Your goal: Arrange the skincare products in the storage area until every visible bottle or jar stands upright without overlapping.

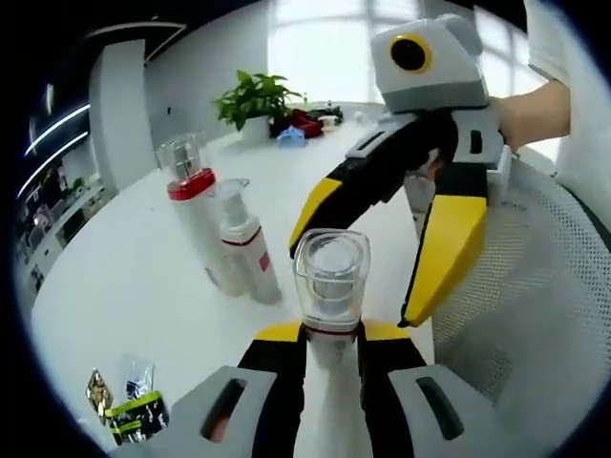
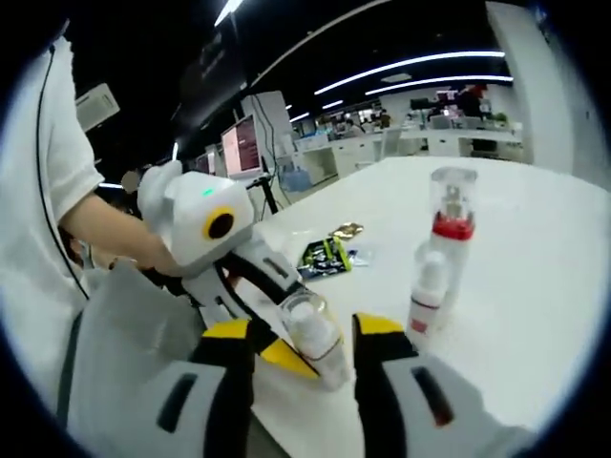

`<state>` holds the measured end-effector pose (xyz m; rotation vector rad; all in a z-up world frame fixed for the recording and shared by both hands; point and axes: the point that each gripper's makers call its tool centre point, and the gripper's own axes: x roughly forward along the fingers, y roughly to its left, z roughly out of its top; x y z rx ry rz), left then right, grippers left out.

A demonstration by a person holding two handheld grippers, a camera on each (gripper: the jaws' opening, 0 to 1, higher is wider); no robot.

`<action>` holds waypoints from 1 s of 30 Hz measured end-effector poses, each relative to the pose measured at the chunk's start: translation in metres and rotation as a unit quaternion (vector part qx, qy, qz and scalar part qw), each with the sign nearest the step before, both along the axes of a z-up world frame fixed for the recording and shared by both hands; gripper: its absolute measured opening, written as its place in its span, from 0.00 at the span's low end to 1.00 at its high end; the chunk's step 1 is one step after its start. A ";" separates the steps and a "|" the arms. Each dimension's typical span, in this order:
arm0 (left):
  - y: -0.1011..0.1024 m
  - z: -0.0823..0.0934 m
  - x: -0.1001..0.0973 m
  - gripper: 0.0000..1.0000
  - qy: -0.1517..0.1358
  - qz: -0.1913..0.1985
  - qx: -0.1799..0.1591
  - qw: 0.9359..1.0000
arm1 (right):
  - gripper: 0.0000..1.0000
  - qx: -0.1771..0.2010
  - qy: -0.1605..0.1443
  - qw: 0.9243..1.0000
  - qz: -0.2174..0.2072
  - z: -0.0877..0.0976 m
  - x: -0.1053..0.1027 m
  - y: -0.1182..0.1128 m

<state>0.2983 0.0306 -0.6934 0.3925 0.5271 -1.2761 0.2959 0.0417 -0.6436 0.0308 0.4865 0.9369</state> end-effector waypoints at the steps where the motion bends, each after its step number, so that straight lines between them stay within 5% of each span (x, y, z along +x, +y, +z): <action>1: 0.000 0.000 0.001 0.17 -0.001 -0.002 0.000 1.000 | 0.46 0.000 0.002 1.000 -0.005 0.000 0.000 -0.003; 30: -0.007 0.001 0.063 0.17 -0.002 -0.033 -0.005 0.999 | 0.63 -0.019 0.009 0.994 -0.107 0.002 0.011 -0.068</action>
